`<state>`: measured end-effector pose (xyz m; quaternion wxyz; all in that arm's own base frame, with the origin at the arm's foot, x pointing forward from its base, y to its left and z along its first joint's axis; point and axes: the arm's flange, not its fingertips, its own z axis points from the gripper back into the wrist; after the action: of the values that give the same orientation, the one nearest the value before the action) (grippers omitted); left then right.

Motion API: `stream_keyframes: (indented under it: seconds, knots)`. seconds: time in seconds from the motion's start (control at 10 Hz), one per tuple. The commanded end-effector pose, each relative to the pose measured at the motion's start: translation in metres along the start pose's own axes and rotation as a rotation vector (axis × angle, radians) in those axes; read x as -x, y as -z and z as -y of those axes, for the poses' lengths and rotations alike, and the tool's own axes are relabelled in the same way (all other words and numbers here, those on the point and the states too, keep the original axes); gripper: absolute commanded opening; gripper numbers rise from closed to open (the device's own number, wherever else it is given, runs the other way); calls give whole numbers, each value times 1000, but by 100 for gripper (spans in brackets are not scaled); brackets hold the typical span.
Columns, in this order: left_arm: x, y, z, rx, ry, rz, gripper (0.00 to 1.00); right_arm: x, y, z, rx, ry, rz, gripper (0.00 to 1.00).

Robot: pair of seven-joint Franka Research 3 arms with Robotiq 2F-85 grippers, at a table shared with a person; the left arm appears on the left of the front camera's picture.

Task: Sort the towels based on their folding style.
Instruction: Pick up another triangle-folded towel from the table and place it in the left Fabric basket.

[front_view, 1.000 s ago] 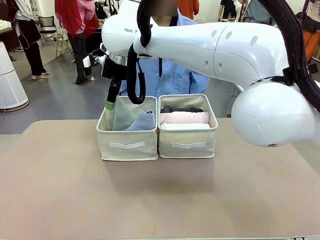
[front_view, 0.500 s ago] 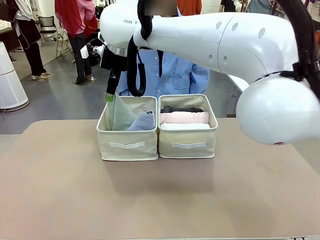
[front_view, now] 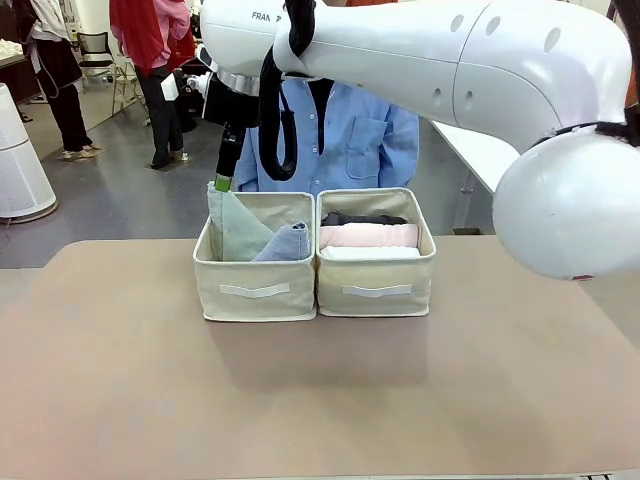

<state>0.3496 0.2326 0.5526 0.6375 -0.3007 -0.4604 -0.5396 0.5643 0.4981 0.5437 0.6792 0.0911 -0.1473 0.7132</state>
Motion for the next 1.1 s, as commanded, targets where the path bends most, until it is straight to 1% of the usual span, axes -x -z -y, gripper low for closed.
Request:
stream_keyframes:
  seconds: [0.0, 0.2, 0.3, 0.5, 0.7, 0.8, 0.9, 1.0]
  knots:
    - [0, 1, 2, -10, 19, 21, 100, 15, -9, -22, -42, 33, -58, 100]
    - [0, 1, 2, -10, 19, 21, 100, 31, -30, -41, -73, 75, -162, 100]
    - [0, 1, 2, -10, 19, 21, 100, 54, -47, -53, -48, 125, -213, 100]
    - [0, 1, 2, -10, 19, 21, 100, 103, -79, -76, -24, 261, -237, 100]
    - [0, 1, 2, -10, 19, 21, 100, 144, -101, -107, -61, 340, -310, 100]
    - [0, 1, 2, -10, 19, 21, 100, 167, -106, -118, -74, 386, -325, 100]
    - [0, 1, 2, -10, 19, 21, 100, 187, -111, -125, -68, 433, -332, 100]
    - [0, 1, 2, -10, 19, 21, 100, 214, -121, -139, -65, 483, -320, 100]
